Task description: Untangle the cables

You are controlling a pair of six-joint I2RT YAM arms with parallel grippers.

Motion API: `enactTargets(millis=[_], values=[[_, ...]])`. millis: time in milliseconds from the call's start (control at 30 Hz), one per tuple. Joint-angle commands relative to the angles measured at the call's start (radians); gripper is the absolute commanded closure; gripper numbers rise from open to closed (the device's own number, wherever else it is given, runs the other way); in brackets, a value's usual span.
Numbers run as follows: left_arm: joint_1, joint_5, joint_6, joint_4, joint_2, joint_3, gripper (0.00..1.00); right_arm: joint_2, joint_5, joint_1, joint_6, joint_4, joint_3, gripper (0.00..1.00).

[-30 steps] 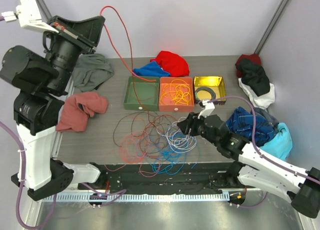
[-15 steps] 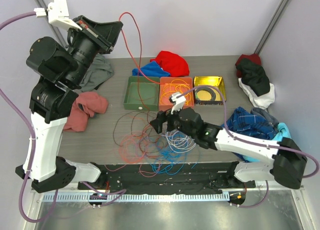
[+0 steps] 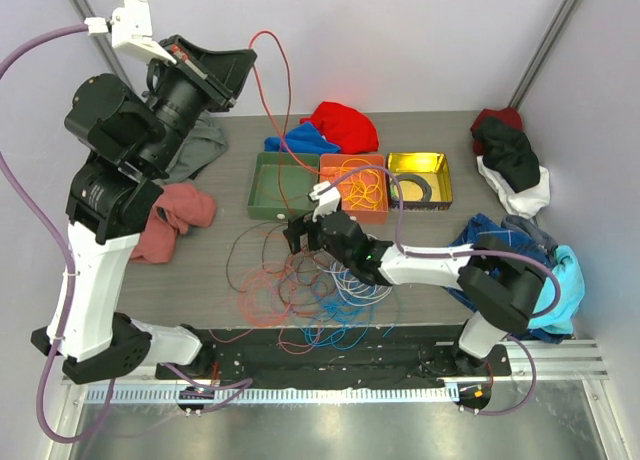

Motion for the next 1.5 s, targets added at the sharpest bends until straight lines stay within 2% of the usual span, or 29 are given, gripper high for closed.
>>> enactTargets(millis=[0, 100, 200, 233, 300, 333, 533, 633, 667, 767, 1067, 1133, 1167, 1233, 1267, 1333, 1367, 1467], values=[[-0.007, 0.022, 0.000, 0.037, -0.030, -0.010, 1.00, 0.039, 0.046, 0.003, 0.007, 0.192, 0.083, 0.05], [-0.006, 0.022, 0.000, 0.037, -0.048, -0.031, 1.00, 0.070, 0.087, 0.002, 0.009, 0.255, 0.097, 0.08], [-0.006, 0.017, -0.006, 0.040, -0.078, -0.068, 1.00, 0.070, 0.126, -0.006, 0.003, 0.251, 0.118, 0.24], [-0.006, 0.014, -0.008, 0.043, -0.091, -0.095, 1.00, 0.058, 0.132, -0.008, 0.004, 0.257, 0.114, 0.46], [-0.006, -0.010, -0.002, 0.043, -0.126, -0.120, 1.00, -0.005, 0.151, -0.009, -0.023, 0.260, 0.100, 0.71], [-0.006, -0.021, 0.004, 0.043, -0.137, -0.144, 1.00, -0.031, 0.161, -0.009, -0.034, 0.246, 0.103, 0.98], [-0.006, -0.104, 0.046, 0.061, -0.244, -0.284, 1.00, -0.282, 0.174, -0.006, -0.109, -0.062, 0.276, 0.99], [-0.006, -0.134, 0.047, 0.104, -0.292, -0.390, 0.99, -0.341, 0.166, -0.005, -0.144, -0.243, 0.444, 0.99], [-0.006, -0.141, 0.047, 0.116, -0.319, -0.419, 0.99, -0.360, 0.163, -0.005, -0.150, -0.340, 0.545, 0.99], [-0.006, -0.159, 0.035, 0.150, -0.361, -0.510, 0.98, -0.367, 0.163, -0.005, -0.160, -0.500, 0.725, 0.99], [-0.006, -0.084, -0.026, 0.240, -0.421, -0.755, 0.95, -0.297, 0.132, -0.003, -0.167, -0.737, 1.128, 0.99], [-0.006, -0.050, -0.037, 0.282, -0.435, -0.827, 0.90, -0.257, 0.100, -0.005, -0.157, -0.790, 1.198, 0.99], [-0.006, -0.027, -0.040, 0.335, -0.439, -0.852, 0.83, -0.246, 0.091, -0.003, -0.143, -0.806, 1.251, 0.99], [-0.006, 0.054, -0.055, 0.406, -0.450, -0.931, 0.74, -0.222, 0.069, -0.003, -0.131, -0.834, 1.282, 0.99], [-0.006, 0.080, -0.061, 0.472, -0.451, -0.954, 0.63, -0.220, 0.065, -0.003, -0.126, -0.835, 1.292, 0.99], [-0.006, 0.166, -0.068, 0.526, -0.447, -1.016, 0.52, -0.220, 0.057, -0.003, -0.115, -0.837, 1.287, 0.99], [-0.006, 0.184, -0.077, 0.540, -0.441, -1.027, 0.43, -0.220, 0.054, -0.005, -0.111, -0.837, 1.283, 0.99], [-0.007, 0.250, -0.077, 0.563, -0.416, -1.059, 0.32, -0.220, 0.043, -0.005, -0.100, -0.837, 1.281, 0.99]])
